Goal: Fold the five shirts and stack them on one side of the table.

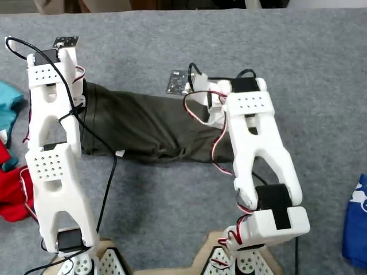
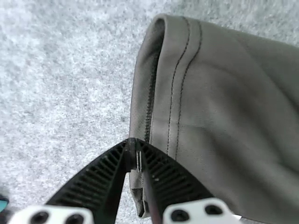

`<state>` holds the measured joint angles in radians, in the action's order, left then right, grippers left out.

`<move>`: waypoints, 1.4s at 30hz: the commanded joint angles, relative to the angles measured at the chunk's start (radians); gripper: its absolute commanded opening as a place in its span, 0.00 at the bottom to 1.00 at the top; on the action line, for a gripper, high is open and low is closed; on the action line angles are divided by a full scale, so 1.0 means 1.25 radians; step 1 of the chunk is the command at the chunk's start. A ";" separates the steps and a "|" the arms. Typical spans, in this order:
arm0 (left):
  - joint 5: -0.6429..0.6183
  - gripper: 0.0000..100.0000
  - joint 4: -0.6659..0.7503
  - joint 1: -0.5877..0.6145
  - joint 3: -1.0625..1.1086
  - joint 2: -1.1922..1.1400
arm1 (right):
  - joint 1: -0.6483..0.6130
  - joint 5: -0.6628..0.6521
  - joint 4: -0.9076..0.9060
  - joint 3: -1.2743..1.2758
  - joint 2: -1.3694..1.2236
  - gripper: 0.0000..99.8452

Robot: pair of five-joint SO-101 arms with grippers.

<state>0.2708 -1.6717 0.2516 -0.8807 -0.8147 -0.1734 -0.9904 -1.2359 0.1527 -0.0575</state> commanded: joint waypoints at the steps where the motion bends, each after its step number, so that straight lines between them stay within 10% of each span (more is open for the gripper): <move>1: -0.002 0.02 0.023 0.005 -0.011 0.018 | 0.009 -0.001 -0.069 -0.066 0.008 0.17; 6: 0.001 0.02 0.039 0.005 -0.012 0.017 | 0.052 0.074 -0.125 -0.100 0.008 0.00; 16: 0.092 0.32 0.056 0.006 -0.005 0.015 | 0.134 0.139 -0.188 -0.123 0.006 0.03; 42: 0.115 0.26 0.074 0.045 -0.120 -0.148 | 0.138 0.164 -0.268 -0.170 0.007 0.03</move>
<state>0.4089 -1.5827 0.2839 -0.9820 -1.0127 -0.0184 -0.7956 -1.5627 -0.0146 -0.0591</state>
